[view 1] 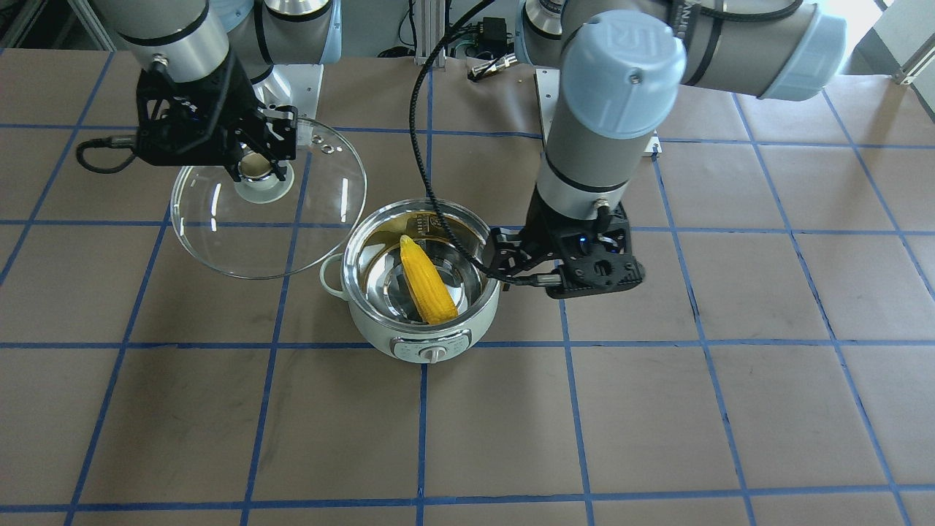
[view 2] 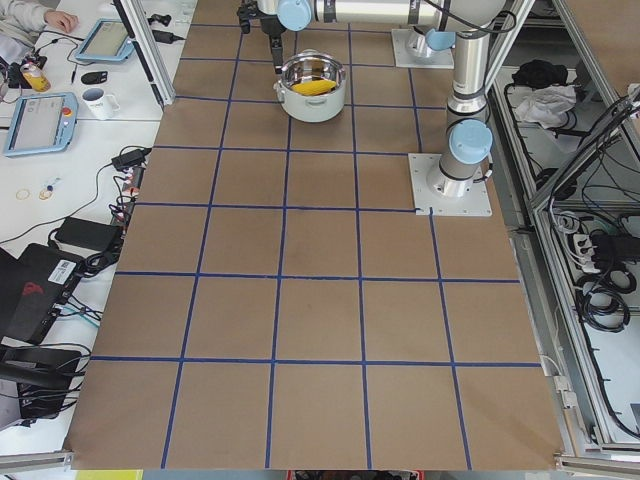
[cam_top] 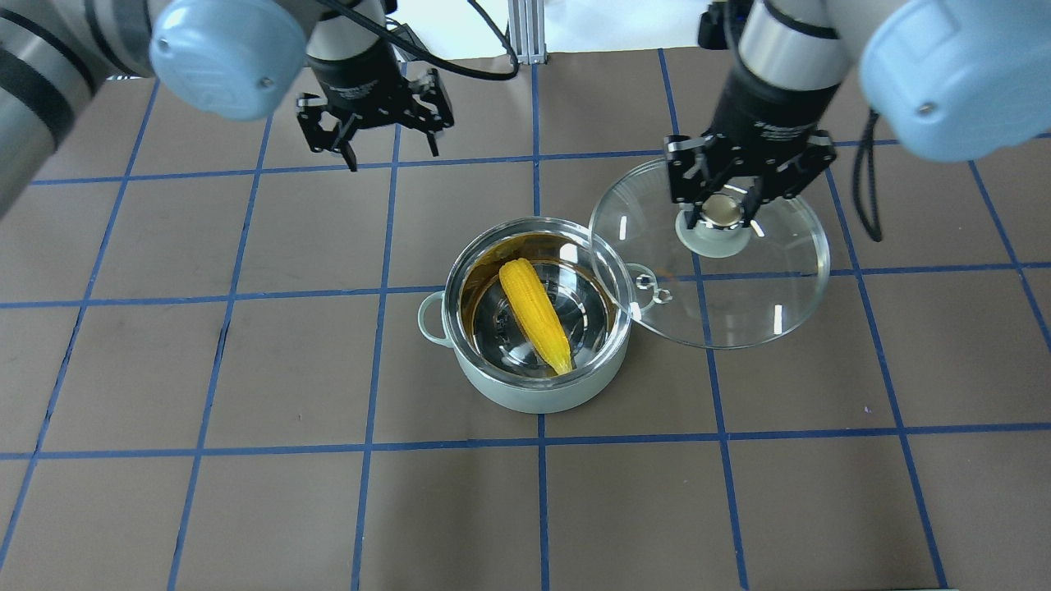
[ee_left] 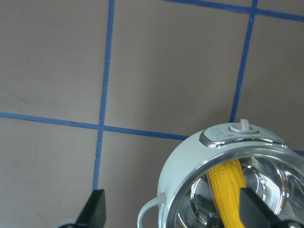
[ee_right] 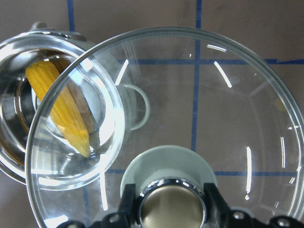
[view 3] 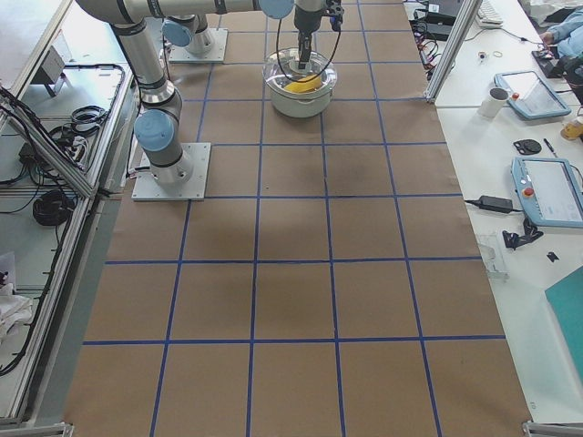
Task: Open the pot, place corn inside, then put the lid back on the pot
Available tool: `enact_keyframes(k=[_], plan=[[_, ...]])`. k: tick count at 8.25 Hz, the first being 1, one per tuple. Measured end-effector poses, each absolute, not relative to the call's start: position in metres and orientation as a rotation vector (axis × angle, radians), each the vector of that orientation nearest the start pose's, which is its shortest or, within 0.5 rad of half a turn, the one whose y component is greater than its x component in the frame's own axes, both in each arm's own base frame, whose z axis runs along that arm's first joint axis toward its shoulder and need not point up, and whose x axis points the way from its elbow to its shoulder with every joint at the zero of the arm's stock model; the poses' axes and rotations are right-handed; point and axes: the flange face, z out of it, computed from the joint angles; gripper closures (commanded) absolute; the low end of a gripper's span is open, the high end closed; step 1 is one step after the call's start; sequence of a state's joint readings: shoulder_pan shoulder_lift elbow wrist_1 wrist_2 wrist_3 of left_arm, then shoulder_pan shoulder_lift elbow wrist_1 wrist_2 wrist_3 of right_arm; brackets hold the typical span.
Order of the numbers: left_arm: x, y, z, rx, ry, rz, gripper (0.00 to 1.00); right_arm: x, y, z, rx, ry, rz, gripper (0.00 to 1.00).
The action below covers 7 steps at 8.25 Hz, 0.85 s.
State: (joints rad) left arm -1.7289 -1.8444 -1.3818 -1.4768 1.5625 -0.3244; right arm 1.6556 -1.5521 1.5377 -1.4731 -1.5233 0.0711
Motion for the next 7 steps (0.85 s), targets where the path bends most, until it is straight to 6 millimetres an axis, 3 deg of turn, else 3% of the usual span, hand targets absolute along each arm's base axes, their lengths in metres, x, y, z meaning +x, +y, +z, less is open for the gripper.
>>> enact_keyframes(k=[2,3,4,5,7], plan=[[-0.160,-0.590,0.469,-0.293,3.124,-0.071,0.00,0.277,-0.485,0.446,0.017,3.103,0.056,1.00],[-0.140,-0.588,0.481,-0.270,3.097,-0.102,0.00,0.317,-0.486,0.424,0.035,3.102,0.026,1.00],[-0.128,-0.586,0.489,-0.229,3.064,-0.123,0.00,0.342,-0.485,0.408,0.042,3.098,0.008,1.00],[-0.123,-0.584,0.492,-0.203,3.042,-0.130,0.00,0.352,-0.485,0.399,0.042,3.094,0.008,1.00],[-0.121,-0.583,0.491,-0.181,3.030,-0.120,0.00,0.358,-0.482,0.378,0.031,3.096,0.030,1.00]])
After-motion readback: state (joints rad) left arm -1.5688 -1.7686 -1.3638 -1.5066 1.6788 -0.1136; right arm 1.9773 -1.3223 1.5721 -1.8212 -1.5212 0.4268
